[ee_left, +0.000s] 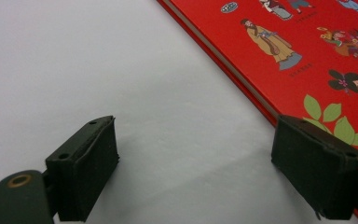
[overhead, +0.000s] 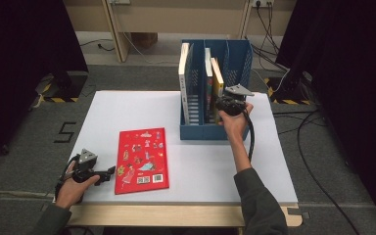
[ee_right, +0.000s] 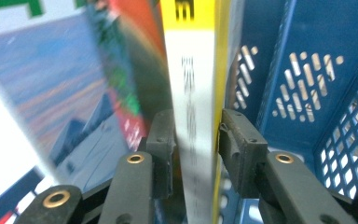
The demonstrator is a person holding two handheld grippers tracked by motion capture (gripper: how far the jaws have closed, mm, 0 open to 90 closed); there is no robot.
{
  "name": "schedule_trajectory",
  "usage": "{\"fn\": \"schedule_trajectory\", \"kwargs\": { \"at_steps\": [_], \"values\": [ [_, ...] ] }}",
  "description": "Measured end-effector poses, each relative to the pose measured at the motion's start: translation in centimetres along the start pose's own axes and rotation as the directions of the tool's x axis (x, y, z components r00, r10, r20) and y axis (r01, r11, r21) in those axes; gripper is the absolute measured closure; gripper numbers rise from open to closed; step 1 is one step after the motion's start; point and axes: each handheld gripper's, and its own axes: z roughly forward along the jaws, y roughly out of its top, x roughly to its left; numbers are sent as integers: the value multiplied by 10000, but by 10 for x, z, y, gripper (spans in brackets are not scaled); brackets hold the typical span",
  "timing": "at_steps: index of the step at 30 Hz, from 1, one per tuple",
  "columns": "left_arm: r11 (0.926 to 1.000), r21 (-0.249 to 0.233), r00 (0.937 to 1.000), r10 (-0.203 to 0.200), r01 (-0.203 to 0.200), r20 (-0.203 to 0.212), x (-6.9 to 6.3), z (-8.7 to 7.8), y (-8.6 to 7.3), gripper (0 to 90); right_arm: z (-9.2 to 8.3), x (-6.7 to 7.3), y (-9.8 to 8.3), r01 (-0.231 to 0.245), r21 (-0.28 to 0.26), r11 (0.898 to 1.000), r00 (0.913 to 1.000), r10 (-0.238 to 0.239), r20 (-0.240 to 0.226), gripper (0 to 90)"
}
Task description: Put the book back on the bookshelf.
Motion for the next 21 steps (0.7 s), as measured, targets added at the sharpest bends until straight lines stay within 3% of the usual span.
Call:
{"fn": "schedule_trajectory", "kwargs": {
  "at_steps": [4,8,13,21],
  "values": [
    [10000,1,10000,3,-3,-4,0,0,0,133,-10,-1,-9,512,319,9982,9987,-510,-73,683],
    [10000,-7,10000,-9,9,-14,0,0,0,133,-12,-4,-21,724,526,9960,9971,-711,-262,738],
    [10000,-3,10000,-13,13,-16,0,0,0,133,-4,-6,-28,580,496,9971,9980,-566,-298,755],
    [10000,-8,10000,-12,12,-17,0,0,0,133,9,4,-22,823,569,9950,9963,-808,-285,753]
  ]
}}
